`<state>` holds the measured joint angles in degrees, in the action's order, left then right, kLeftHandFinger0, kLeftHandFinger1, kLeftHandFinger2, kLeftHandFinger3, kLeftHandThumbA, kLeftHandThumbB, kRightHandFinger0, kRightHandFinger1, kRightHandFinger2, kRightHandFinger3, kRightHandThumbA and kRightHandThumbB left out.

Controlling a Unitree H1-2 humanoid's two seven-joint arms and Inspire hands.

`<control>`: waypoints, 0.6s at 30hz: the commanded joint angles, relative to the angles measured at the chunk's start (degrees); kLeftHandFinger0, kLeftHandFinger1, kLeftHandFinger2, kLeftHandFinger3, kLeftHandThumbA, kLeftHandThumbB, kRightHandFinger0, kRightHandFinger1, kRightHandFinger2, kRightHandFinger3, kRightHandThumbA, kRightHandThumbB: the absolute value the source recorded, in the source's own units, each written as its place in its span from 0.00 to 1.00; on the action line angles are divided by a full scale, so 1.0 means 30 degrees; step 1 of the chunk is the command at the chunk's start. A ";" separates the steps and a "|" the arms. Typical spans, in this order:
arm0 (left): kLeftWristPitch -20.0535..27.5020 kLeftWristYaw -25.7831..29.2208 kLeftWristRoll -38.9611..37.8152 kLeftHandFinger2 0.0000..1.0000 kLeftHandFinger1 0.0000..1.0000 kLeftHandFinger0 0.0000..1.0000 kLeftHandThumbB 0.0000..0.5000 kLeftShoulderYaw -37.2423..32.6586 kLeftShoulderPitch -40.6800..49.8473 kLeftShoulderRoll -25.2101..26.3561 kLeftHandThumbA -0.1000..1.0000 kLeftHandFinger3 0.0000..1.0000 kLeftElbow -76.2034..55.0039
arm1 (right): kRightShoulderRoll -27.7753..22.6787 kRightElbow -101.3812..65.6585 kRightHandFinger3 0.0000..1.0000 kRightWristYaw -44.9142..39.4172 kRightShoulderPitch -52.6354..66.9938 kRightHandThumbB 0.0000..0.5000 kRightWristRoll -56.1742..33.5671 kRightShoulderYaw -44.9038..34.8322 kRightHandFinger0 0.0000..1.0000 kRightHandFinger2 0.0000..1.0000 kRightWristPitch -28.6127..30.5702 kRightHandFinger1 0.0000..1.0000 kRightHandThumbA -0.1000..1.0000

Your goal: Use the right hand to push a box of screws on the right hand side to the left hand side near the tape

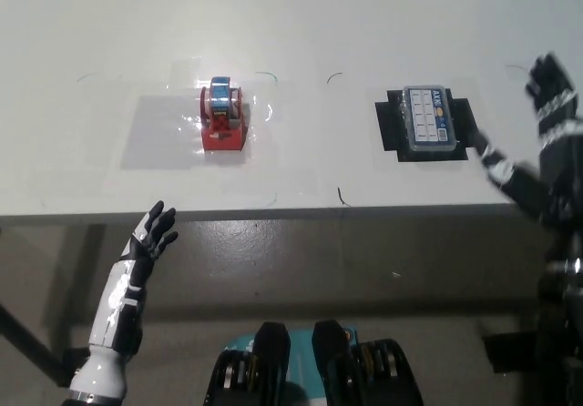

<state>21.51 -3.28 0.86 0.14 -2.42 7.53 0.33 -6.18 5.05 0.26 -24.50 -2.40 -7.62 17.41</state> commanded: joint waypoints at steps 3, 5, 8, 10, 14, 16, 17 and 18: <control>0.0274 -0.0406 -0.0524 1.00 1.00 1.00 0.30 -0.0149 0.0136 0.0038 1.00 1.00 -0.1043 | -0.0807 0.2970 1.00 0.0188 -0.3585 0.21 -0.1433 -0.0934 1.00 1.00 -0.1091 1.00 0.74; 0.0166 -0.0508 -0.0614 1.00 1.00 1.00 0.30 -0.0142 0.0283 0.0034 1.00 1.00 -0.1259 | -0.1084 0.5027 1.00 0.0132 -0.4720 0.19 -0.1465 -0.1081 1.00 1.00 -0.0598 1.00 0.74; 0.0120 -0.0596 -0.0709 1.00 1.00 1.00 0.29 -0.0147 0.0449 0.0042 1.00 1.00 -0.1360 | -0.1281 0.7794 1.00 -0.0155 -0.6472 0.24 -0.2423 -0.1581 1.00 1.00 -0.1166 1.00 0.77; 0.0039 -0.0612 -0.0677 1.00 1.00 1.00 0.30 -0.0144 0.0575 0.0035 1.00 1.00 -0.1532 | -0.1345 0.9687 1.00 -0.0308 -0.7554 0.26 -0.2839 -0.1897 1.00 1.00 -0.1394 1.00 0.78; 0.0145 -0.0604 -0.0546 1.00 1.00 1.00 0.29 -0.0094 0.0672 0.0024 1.00 1.00 -0.1606 | -0.1745 1.4629 1.00 -0.0650 -0.9827 0.14 -0.2715 -0.1937 1.00 1.00 -0.0162 1.00 0.83; 0.0037 -0.0620 -0.0571 1.00 1.00 1.00 0.29 -0.0082 0.0736 0.0035 1.00 1.00 -0.1717 | -0.1799 1.6249 1.00 -0.0643 -1.0583 0.12 -0.2784 -0.1990 1.00 1.00 0.0100 1.00 0.83; -0.0012 -0.0612 -0.0568 1.00 1.00 1.00 0.28 -0.0070 0.0727 0.0032 1.00 1.00 -0.1780 | -0.1863 1.7720 1.00 -0.0876 -1.1227 0.09 -0.3038 -0.2147 1.00 1.00 0.0367 1.00 0.82; -0.0030 -0.0593 -0.0531 1.00 1.00 1.00 0.29 -0.0062 0.0707 0.0021 1.00 1.00 -0.1799 | -0.1880 1.8513 1.00 -0.0927 -1.1584 0.07 -0.3184 -0.2285 1.00 1.00 0.0503 1.00 0.82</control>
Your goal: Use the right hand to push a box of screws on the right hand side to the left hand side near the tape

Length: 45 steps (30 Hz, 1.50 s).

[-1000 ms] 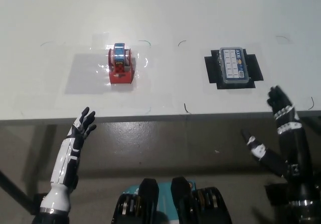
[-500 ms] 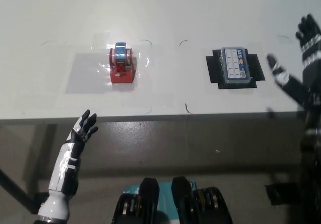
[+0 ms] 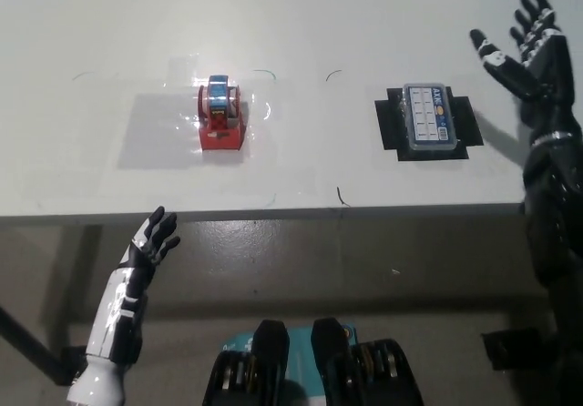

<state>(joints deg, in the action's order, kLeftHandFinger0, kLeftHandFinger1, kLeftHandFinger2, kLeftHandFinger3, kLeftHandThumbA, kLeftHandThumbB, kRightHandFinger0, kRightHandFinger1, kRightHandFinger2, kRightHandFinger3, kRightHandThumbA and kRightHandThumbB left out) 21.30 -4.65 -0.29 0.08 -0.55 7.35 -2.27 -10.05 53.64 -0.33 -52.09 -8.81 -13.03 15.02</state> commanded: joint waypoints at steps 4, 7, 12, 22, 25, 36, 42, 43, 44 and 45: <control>-0.0097 -0.0133 -0.0167 1.00 1.00 1.00 0.29 -0.0081 0.0078 0.0012 1.00 1.00 -0.1019 | -0.0614 0.5615 1.00 -0.0869 -0.3677 0.10 -0.1234 -0.0907 1.00 1.00 0.1663 1.00 0.85; -0.0167 -0.0103 -0.0127 1.00 1.00 1.00 0.28 -0.0069 0.0112 -0.0011 1.00 1.00 -0.1104 | -0.0590 0.7186 1.00 -0.0715 -0.4090 0.16 -0.1171 -0.0964 1.00 1.00 0.1541 1.00 0.92; -0.0065 -0.0174 -0.0278 1.00 1.00 1.00 0.26 -0.0059 0.0173 0.0031 1.00 1.00 -0.1198 | -0.0502 0.8457 1.00 -0.0263 -0.4100 0.18 -0.1021 -0.0782 1.00 1.00 0.1230 1.00 1.00; -0.0155 -0.0215 -0.0328 1.00 1.00 1.00 0.25 -0.0028 0.0016 0.0110 1.00 1.00 -0.1291 | -0.0123 0.8876 1.00 -0.0218 -0.3410 0.28 -0.0672 -0.0287 1.00 1.00 0.1147 1.00 1.00; -0.0168 -0.0233 -0.0282 1.00 1.00 1.00 0.26 -0.0014 -0.0099 0.0170 1.00 1.00 -0.1217 | 0.0114 0.8885 1.00 -0.0418 -0.3117 0.30 -0.0957 -0.0475 1.00 1.00 0.1164 1.00 1.00; -0.0338 -0.0273 -0.0459 1.00 1.00 1.00 0.27 0.0061 -0.0177 0.0230 1.00 1.00 -0.1118 | 0.1512 0.7913 1.00 -0.0799 -0.2308 0.34 -0.1002 -0.0324 1.00 1.00 0.2338 1.00 1.00; -0.0249 -0.0313 -0.0445 1.00 1.00 1.00 0.26 0.0106 -0.0226 0.0285 1.00 1.00 -0.1057 | 0.2526 0.7271 1.00 -0.0456 -0.2024 0.41 -0.1340 -0.0651 1.00 1.00 0.2936 1.00 1.00; -0.0242 -0.0316 -0.0445 1.00 1.00 1.00 0.26 0.0117 -0.0241 0.0297 1.00 1.00 -0.1047 | 0.2584 0.7260 1.00 -0.0430 -0.2030 0.41 -0.1341 -0.0664 1.00 1.00 0.2961 1.00 1.00; -0.0286 -0.0341 -0.0459 1.00 1.00 1.00 0.27 0.0127 -0.0268 0.0341 1.00 1.00 -0.1054 | 0.2755 0.7159 1.00 -0.0330 -0.2028 0.43 -0.1364 -0.0693 1.00 1.00 0.3008 1.00 1.00; -0.0340 -0.0330 -0.0411 1.00 1.00 1.00 0.27 0.0137 -0.0279 0.0353 1.00 1.00 -0.1081 | 0.2940 0.6987 1.00 -0.0083 -0.2012 0.43 -0.1281 -0.0647 1.00 1.00 0.3106 1.00 1.00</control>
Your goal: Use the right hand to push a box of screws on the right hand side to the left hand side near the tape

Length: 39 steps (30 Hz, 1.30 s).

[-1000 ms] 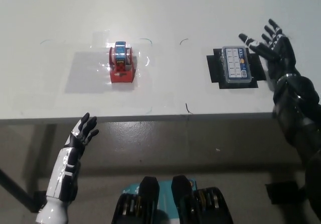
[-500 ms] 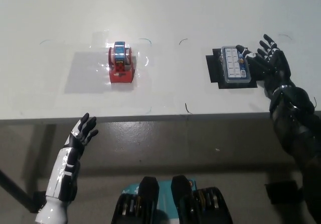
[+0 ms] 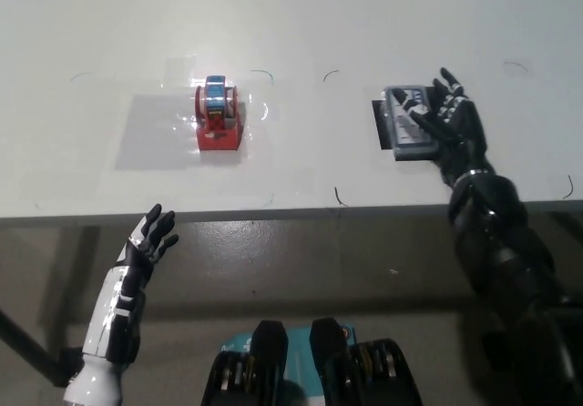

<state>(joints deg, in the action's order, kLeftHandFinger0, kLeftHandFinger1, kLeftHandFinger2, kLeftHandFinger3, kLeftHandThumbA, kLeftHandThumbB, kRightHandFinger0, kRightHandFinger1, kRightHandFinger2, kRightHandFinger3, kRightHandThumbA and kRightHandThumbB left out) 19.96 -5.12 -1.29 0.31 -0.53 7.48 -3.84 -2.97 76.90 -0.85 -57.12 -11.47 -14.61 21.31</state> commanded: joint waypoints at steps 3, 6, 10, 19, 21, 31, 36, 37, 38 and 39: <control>0.0146 -0.0168 -0.0081 1.00 1.00 1.00 0.26 0.0078 -0.0327 0.0311 1.00 1.00 -0.0533 | 0.1455 -0.1381 1.00 0.0816 -0.0308 0.40 -0.0814 -0.0567 1.00 1.00 0.1478 1.00 1.00; 0.0181 -0.0167 0.0028 1.00 1.00 1.00 0.25 0.0062 -0.0440 0.0332 1.00 1.00 -0.0474 | 0.2043 -0.1943 1.00 0.1167 -0.0276 0.37 -0.1132 -0.0935 1.00 1.00 0.1354 1.00 1.00; 0.0181 -0.0175 0.0047 1.00 1.00 1.00 0.26 0.0098 -0.0397 0.0381 1.00 1.00 -0.0494 | 0.2774 -0.2172 1.00 0.2092 -0.0390 0.41 -0.1391 -0.1442 1.00 1.00 0.1511 1.00 1.00; 0.0263 -0.0138 0.0156 1.00 1.00 1.00 0.26 0.0127 -0.0358 0.0392 1.00 1.00 -0.0519 | 0.4242 -0.2278 1.00 0.3924 -0.0700 0.38 -0.1637 -0.2240 1.00 1.00 0.1659 1.00 1.00; 0.0212 -0.0098 0.0216 1.00 1.00 1.00 0.27 0.0138 -0.0397 0.0369 1.00 1.00 -0.0510 | 0.4484 -0.2447 1.00 0.4153 -0.0786 0.31 -0.1586 -0.2152 1.00 1.00 0.1588 1.00 1.00; 0.0161 -0.0132 0.0181 1.00 1.00 1.00 0.26 0.0143 -0.0494 0.0404 1.00 1.00 -0.0539 | 0.5354 -0.2788 1.00 0.4164 -0.0905 0.31 -0.2051 -0.2163 1.00 1.00 0.1838 1.00 1.00; 0.0155 -0.0171 0.0187 1.00 1.00 1.00 0.25 0.0137 -0.0558 0.0456 1.00 1.00 -0.0502 | 0.5653 -0.2754 1.00 0.4441 -0.0963 0.34 -0.1918 -0.2035 1.00 1.00 0.1874 1.00 1.00; 0.0172 -0.0136 0.0232 1.00 1.00 1.00 0.27 0.0140 -0.0572 0.0428 1.00 1.00 -0.0498 | 0.5780 -0.2902 1.00 0.4185 -0.0922 0.29 -0.2150 -0.2205 1.00 1.00 0.1874 1.00 1.00; 0.0145 -0.0118 0.0240 1.00 1.00 1.00 0.27 0.0135 -0.0588 0.0406 1.00 1.00 -0.0504 | 0.5805 -0.2949 1.00 0.4028 -0.0890 0.26 -0.2130 -0.2151 1.00 1.00 0.1874 1.00 1.00; 0.0091 -0.0158 0.0155 1.00 1.00 1.00 0.27 0.0116 -0.0574 0.0411 1.00 1.00 -0.0584 | 0.5850 -0.3001 1.00 0.4109 -0.0838 0.23 -0.1830 -0.1910 1.00 1.00 0.1874 1.00 1.00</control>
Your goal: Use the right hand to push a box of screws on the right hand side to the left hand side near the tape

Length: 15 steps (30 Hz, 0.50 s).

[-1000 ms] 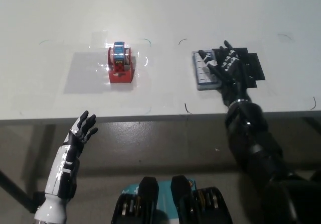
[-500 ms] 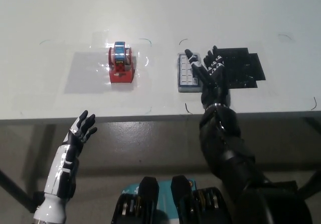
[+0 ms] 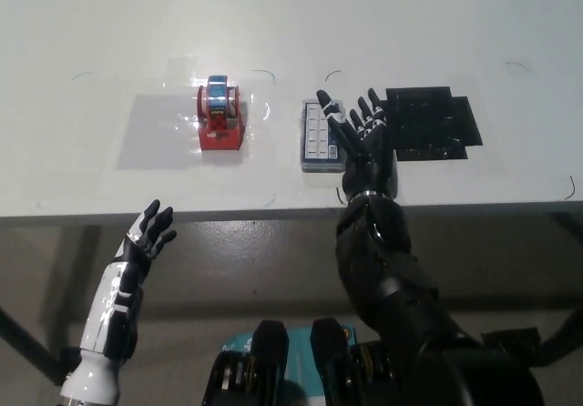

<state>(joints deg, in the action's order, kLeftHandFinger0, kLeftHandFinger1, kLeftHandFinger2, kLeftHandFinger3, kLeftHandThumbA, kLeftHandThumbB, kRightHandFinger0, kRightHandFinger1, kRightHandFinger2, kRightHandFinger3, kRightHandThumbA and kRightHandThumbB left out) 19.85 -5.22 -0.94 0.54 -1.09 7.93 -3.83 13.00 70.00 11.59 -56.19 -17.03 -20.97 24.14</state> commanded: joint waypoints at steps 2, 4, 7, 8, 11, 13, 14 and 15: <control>0.0170 -0.0155 -0.0001 1.00 1.00 1.00 0.27 0.0032 -0.0404 0.0289 1.00 1.00 -0.0555 | 0.0572 -0.0599 1.00 -0.0116 -0.1211 0.22 0.0033 0.0342 1.00 1.00 0.0930 1.00 1.00; 0.0144 -0.0177 -0.0007 1.00 1.00 1.00 0.28 -0.0008 -0.0360 0.0270 1.00 1.00 -0.0574 | 0.0647 -0.0579 1.00 -0.0476 -0.1188 0.23 -0.0355 0.0265 1.00 1.00 0.0929 1.00 1.00; 0.0364 -0.0170 0.0063 1.00 1.00 1.00 0.29 -0.0021 -0.0496 0.0276 1.00 1.00 -0.0373 | 0.0774 -0.0509 1.00 -0.0173 -0.1351 0.21 -0.0161 0.0474 1.00 1.00 0.0860 1.00 1.00; 0.0361 -0.0173 0.0068 1.00 1.00 1.00 0.29 -0.0022 -0.0506 0.0289 1.00 1.00 -0.0380 | 0.0818 -0.0500 1.00 -0.0012 -0.1387 0.21 -0.0018 0.0587 1.00 1.00 0.0820 1.00 1.00; 0.0346 -0.0153 0.0188 1.00 1.00 1.00 0.30 -0.0025 -0.0515 0.0329 1.00 1.00 -0.0432 | 0.1002 -0.0491 1.00 0.0209 -0.1544 0.18 -0.0010 0.0736 1.00 1.00 0.0722 1.00 1.00; 0.0340 -0.0255 0.0005 1.00 1.00 1.00 0.31 -0.0034 -0.0548 0.0398 1.00 1.00 -0.0405 | 0.1106 -0.0458 1.00 0.0114 -0.1651 0.19 -0.0106 0.0762 1.00 1.00 0.0509 1.00 1.00; 0.0295 -0.0253 0.0010 1.00 1.00 1.00 0.31 -0.0026 -0.0581 0.0412 1.00 1.00 -0.0418 | 0.1151 -0.0421 1.00 0.0097 -0.1723 0.19 -0.0132 0.0770 1.00 1.00 0.0440 1.00 1.00; 0.0285 -0.0241 0.0024 1.00 1.00 1.00 0.31 -0.0018 -0.0591 0.0414 1.00 1.00 -0.0408 | 0.1222 -0.0385 1.00 0.0252 -0.1789 0.20 -0.0098 0.0799 1.00 1.00 0.0276 1.00 1.00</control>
<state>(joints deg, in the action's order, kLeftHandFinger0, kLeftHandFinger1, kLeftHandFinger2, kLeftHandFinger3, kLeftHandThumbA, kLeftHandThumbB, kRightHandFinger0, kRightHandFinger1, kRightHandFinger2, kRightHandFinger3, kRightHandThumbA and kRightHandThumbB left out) 19.83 -5.31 -0.83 0.51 -1.73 8.29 -3.83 14.71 69.92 12.01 -56.96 -17.41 -19.69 24.19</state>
